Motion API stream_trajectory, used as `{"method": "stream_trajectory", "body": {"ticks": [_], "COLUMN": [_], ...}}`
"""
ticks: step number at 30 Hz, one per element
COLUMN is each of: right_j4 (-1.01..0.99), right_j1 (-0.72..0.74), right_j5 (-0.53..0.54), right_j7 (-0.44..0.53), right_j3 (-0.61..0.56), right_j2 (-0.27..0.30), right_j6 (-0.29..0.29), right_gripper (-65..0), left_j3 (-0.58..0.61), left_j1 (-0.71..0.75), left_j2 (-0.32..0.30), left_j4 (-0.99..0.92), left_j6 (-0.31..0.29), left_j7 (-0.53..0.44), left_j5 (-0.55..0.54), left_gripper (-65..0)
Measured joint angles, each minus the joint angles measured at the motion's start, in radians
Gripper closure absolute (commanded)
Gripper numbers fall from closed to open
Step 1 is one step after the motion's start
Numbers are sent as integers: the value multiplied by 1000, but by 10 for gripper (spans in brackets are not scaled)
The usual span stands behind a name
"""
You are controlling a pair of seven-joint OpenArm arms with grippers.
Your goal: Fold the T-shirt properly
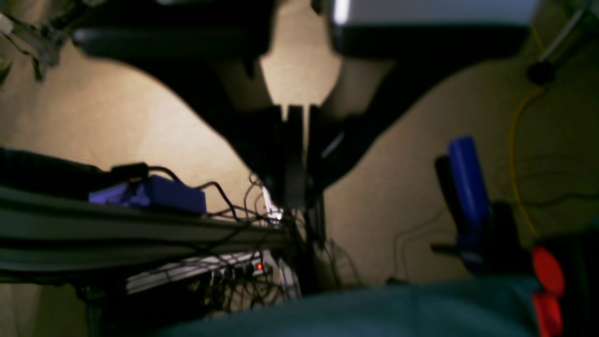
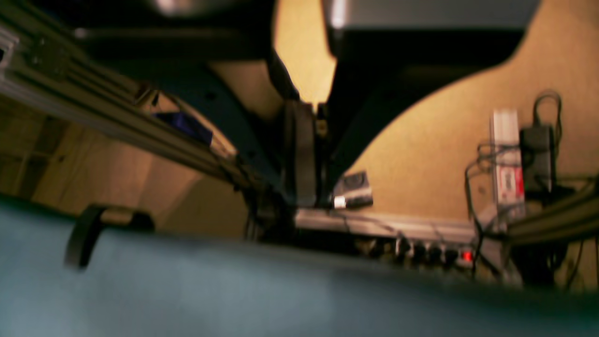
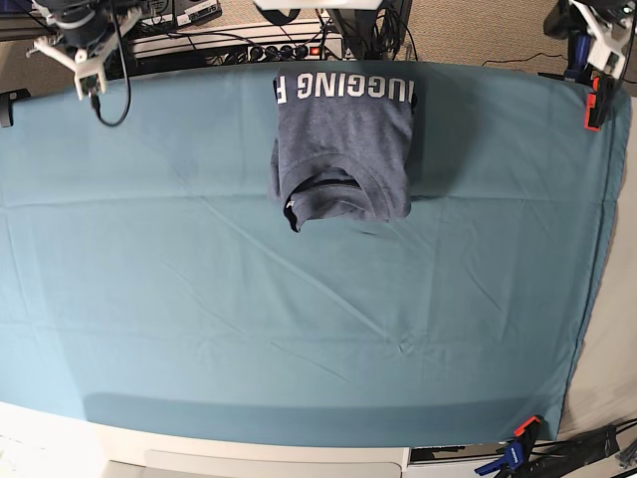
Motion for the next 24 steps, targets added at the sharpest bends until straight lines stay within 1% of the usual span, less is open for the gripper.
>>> {"method": "stream_trajectory", "body": {"ticks": [3, 4, 8, 10, 14, 16, 18, 21, 22, 24], "right_j4": [0, 0, 0, 0, 0, 0, 0, -22, -76, -211], "right_j1": [-54, -69, -117, -134, -149, -158, -171, -175, -172, -161], "right_j5": [31, 48, 71, 76, 127, 134, 134, 140, 144, 77], "right_j7": [-11, -18, -33, -39, -47, -48, -49, -34, -3, 15], "right_j3": [0, 0, 0, 0, -1, -11, -44, -132, -168, -233], "right_j2": [0, 0, 0, 0, 0, 2, 3, 3, 6, 5], "right_j6": [3, 0, 3, 3, 2, 14, 18, 23, 25, 22], "right_gripper": [0, 0, 0, 0, 0, 0, 0, 0, 0, 0], "left_j3": [0, 0, 0, 0, 0, 0, 0, 8, 23, 70], "left_j1": [43, 60, 117, 141, 179, 194, 192, 190, 190, 188], "left_j2": [15, 17, 32, 38, 38, 38, 38, 37, 37, 35], "left_j4": [0, 0, 0, 0, 1, 0, 0, -14, -35, -90], "left_j6": [0, -11, -12, -12, -12, -12, -12, -12, -12, -13], "left_j7": [18, 18, 22, 23, 34, 50, 47, 40, 40, 40], "left_j5": [-3, -3, -15, -18, -25, -31, -35, -34, -28, -14], "left_gripper": [0, 0, 0, 0, 0, 0, 0, 0, 0, 0]}}
